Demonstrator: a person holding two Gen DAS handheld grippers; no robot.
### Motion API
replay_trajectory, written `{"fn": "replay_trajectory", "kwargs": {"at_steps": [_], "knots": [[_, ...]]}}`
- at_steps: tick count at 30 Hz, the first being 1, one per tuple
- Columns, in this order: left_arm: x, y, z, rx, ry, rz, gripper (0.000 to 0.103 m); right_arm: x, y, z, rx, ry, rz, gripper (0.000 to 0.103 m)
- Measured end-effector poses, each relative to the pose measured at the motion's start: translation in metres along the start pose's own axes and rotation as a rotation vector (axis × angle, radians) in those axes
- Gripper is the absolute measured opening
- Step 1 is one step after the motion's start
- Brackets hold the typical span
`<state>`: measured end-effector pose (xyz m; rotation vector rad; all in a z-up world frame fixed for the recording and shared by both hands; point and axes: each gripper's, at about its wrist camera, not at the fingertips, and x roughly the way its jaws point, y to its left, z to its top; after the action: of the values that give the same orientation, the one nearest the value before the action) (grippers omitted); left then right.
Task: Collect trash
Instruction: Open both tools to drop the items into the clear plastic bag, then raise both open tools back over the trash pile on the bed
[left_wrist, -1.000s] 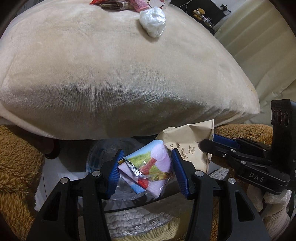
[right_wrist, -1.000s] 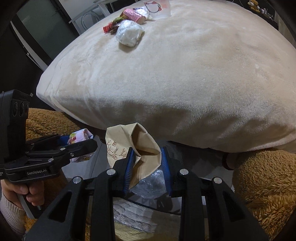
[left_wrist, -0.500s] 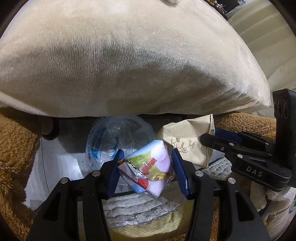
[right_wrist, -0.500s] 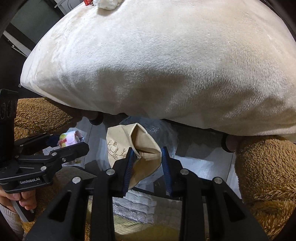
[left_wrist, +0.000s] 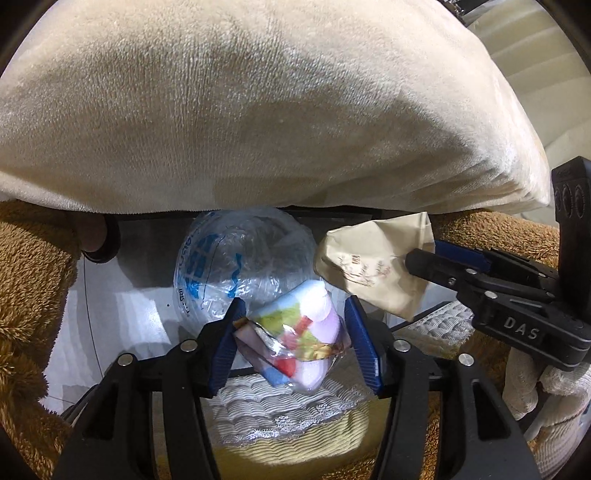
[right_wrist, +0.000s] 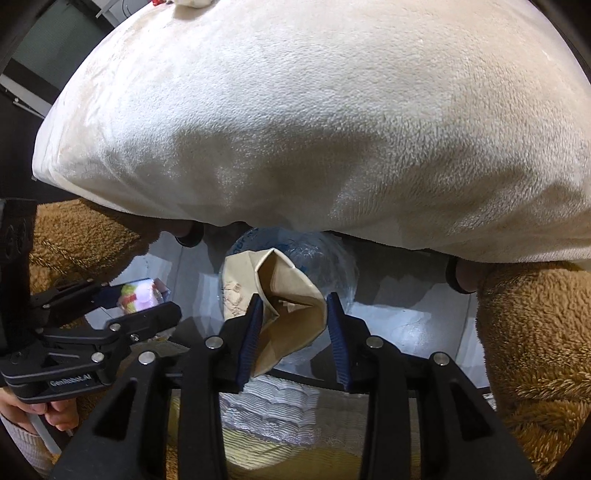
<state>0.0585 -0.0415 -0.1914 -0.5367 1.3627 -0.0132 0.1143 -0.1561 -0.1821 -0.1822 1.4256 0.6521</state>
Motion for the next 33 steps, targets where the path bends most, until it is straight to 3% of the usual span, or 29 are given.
{"fn": "replay_trajectory", "kwargs": {"at_steps": [8,15,27,31,33], "knots": [[-0.003,0.003,0.001,-0.010,-0.013,-0.006,0.056,-0.012,-0.008,0.000,0.009,-0.023,0.009,0.040],[-0.025,0.000,0.001,0.026,-0.105,-0.016,0.056,-0.029,-0.008,-0.004,-0.001,-0.091,0.035,0.040],[-0.086,-0.008,-0.001,0.117,-0.387,-0.038,0.056,-0.095,0.004,-0.019,-0.105,-0.413,0.059,0.040],[-0.099,-0.014,0.002,0.147,-0.451,-0.036,0.056,-0.116,0.005,-0.016,-0.145,-0.500,0.052,0.040],[-0.108,-0.016,0.008,0.164,-0.470,-0.039,0.056,-0.123,0.003,-0.010,-0.159,-0.527,0.049,0.045]]}}
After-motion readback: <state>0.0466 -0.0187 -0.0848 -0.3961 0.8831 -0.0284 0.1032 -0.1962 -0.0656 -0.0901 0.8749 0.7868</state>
